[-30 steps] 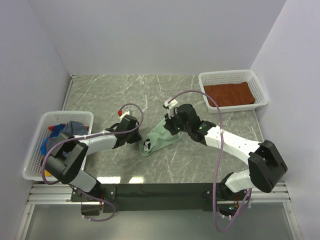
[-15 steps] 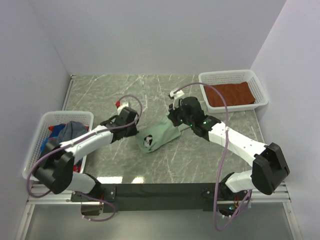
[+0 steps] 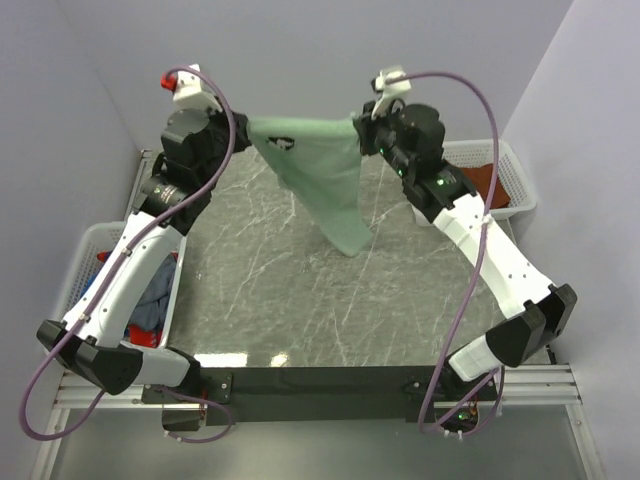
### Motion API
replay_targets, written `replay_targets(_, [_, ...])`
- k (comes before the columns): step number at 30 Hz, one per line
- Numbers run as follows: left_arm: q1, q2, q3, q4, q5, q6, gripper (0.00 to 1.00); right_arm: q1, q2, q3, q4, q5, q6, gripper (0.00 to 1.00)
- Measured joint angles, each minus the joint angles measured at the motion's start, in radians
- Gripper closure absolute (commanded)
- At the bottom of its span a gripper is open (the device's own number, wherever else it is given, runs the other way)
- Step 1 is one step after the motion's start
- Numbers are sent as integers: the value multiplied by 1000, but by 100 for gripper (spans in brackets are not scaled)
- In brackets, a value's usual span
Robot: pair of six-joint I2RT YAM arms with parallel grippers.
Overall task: Fold and stack the towels
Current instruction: Flatten out the crumpled towel
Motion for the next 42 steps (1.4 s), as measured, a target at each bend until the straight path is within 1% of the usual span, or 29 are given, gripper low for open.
replay_targets(2, [1, 8, 56, 35, 7, 45, 99, -9, 31, 87, -7, 2, -14, 100])
replay_targets(5, [4, 5, 87, 82, 24, 109, 99, -10, 58, 173, -13, 2, -38, 100])
replay_targets(10, [5, -35, 95, 112, 100, 183, 99, -10, 32, 203, -21, -7, -74, 100])
replay_targets(13, [4, -100, 88, 117, 177, 211, 99, -9, -37, 157, -20, -45, -84, 100])
replay_targets(18, [-3, -275, 31, 106, 342, 224, 99, 3, -218, 64, -37, -172, -83, 100])
replay_targets(24, [-8, -414, 29, 71, 543, 220, 99, 13, -394, 57, -77, -338, -68, 100])
replay_targets(28, [-8, -456, -10, 47, 607, 214, 100, 13, -441, 56, -122, -399, -50, 100])
replay_targets(31, [-7, -462, -51, 36, 593, 209, 99, 11, -441, 48, -147, -396, -36, 100])
replay_targets(35, [-6, -399, -56, 5, 468, 187, 99, 7, -382, 21, -156, -322, -19, 100])
replay_targets(37, [-3, -327, -60, 6, 383, 175, 99, -2, -322, 7, -145, -257, -16, 100])
replay_targets(39, [9, -238, -92, 42, 305, 156, 100, -17, -256, -13, -121, -197, -17, 100])
replay_targets(42, [39, -83, -154, 103, 221, 125, 99, -55, -106, -56, -66, -124, -21, 100])
